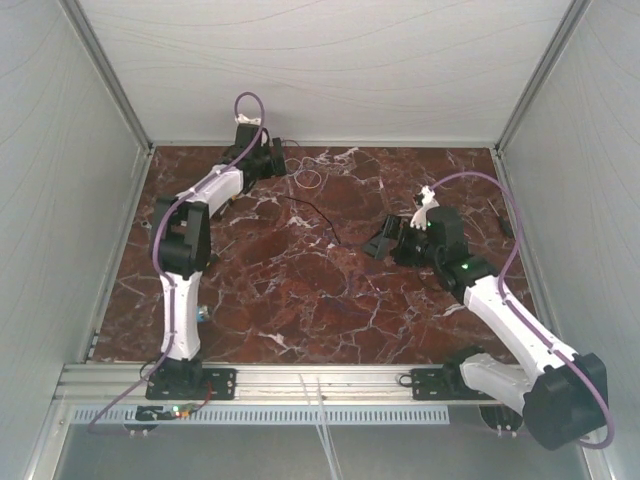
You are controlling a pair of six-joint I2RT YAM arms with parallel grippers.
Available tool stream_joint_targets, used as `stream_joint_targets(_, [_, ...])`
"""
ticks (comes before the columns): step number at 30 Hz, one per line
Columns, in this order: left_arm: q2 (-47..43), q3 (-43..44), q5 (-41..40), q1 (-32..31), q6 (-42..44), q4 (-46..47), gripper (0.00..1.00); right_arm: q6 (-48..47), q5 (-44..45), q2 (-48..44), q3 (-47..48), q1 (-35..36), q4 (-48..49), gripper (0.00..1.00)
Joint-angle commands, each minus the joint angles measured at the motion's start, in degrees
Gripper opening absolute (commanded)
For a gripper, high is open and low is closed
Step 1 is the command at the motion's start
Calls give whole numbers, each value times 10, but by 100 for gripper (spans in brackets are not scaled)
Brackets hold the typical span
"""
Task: Zip-tie the wires
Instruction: Pick up the cable at the center of the board.
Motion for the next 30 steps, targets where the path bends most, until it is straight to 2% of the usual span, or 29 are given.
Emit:
stream_joint_targets(1, [60,74,97,28,-44,51,77,-32,-16,-29,50,10,72,98])
stream_joint_targets(8, [150,160,151,58,-85,61,51,-60,-12,-40,65,12,79,98])
stream_joint_targets(20, [214,192,174,67,-142,108,44,-67,-9,-56,52,13,74,98])
stream_joint_targets(24, [230,209,189,69,-163,115,39,-66,-10,-62,51,13,72,98])
stream_joint_targets(27, [237,217,188,69,-174,115,28,-66,-9,-67,50,13,70,98])
stream_joint_targets(30, [242,224,181,69,-187,109,27,-65,-9,-70,50,13,66,98])
